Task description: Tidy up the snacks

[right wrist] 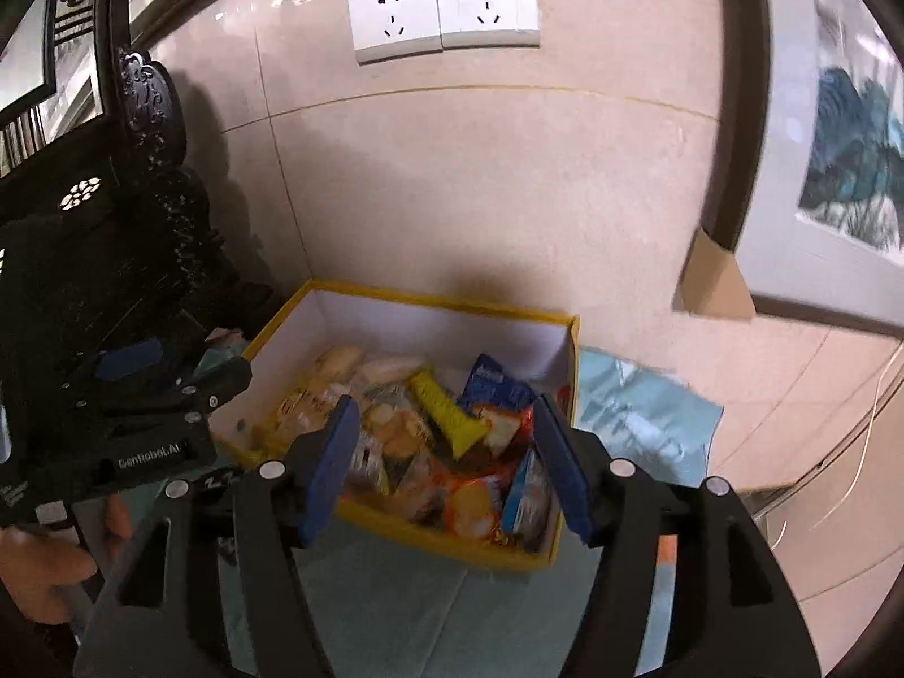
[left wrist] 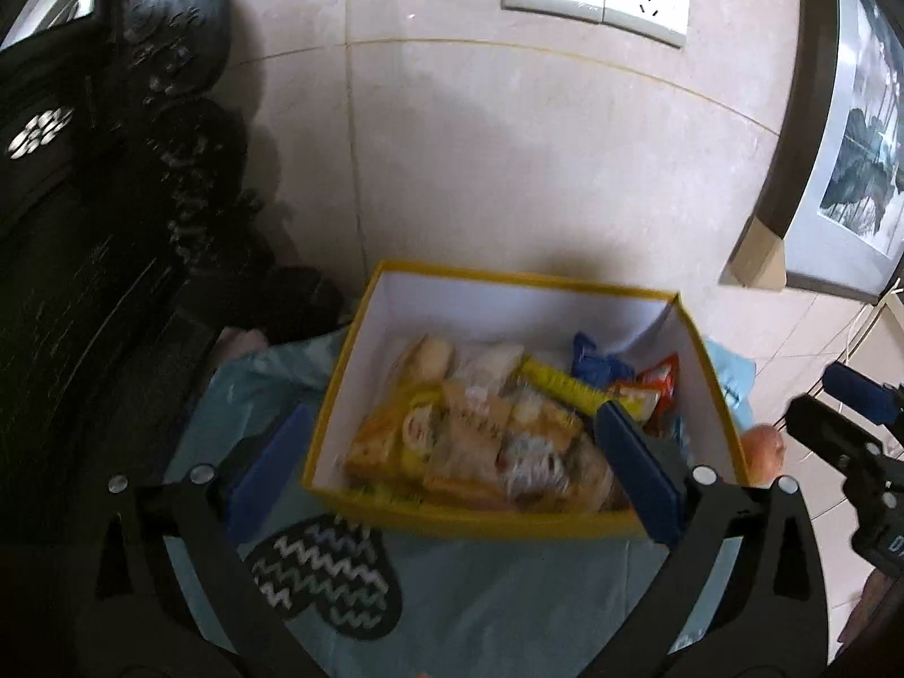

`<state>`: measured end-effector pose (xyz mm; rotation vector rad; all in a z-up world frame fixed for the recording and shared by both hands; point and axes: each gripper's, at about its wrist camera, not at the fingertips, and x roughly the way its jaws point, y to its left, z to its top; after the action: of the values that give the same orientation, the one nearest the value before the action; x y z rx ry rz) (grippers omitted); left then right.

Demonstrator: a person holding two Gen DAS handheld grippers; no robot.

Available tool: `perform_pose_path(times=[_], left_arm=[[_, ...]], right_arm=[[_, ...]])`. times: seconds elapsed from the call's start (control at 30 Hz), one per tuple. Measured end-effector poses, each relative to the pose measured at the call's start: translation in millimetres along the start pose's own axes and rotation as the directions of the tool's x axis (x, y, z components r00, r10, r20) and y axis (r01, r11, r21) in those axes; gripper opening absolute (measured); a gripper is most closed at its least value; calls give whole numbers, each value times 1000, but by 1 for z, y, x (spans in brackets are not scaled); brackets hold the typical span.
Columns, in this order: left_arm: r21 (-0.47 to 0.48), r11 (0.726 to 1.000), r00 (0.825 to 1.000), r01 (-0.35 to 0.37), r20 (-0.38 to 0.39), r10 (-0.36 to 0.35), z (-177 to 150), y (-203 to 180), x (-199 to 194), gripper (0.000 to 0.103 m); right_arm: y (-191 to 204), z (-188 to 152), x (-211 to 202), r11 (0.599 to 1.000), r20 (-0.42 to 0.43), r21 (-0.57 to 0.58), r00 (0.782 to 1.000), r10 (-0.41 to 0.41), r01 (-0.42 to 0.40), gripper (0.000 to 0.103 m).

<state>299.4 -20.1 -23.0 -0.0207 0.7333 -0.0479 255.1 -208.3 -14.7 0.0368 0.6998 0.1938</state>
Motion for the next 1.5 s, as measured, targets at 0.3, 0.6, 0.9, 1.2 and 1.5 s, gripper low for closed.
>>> perform_pose_path(times=[0.3,0.6,0.9,1.2,1.5], left_arm=[[100,994,998,-48,-44,52,-84,-6,-71,101],[98,993,993,-67,-89,76,-116,-4,-172,101],[95,995,1000,-12,2,11,-118,-3,-238,101],[112,994,1000,-8,9,7,-125,0,-246,101],[113,994,1000,3,13,-5,-130,-4,-248,101]], right_arm=[[14,-90,-71,998,-64,45,997,35,-32,66],[25,-122,-178,994,-25,97,998,-53,55,102],[57,-120,-230,997,59,6,995,-76,76,102],[56,-125,-229,997,44,22,996,-80,79,102],[59,-130,-231,996,41,17,995,-91,90,102]])
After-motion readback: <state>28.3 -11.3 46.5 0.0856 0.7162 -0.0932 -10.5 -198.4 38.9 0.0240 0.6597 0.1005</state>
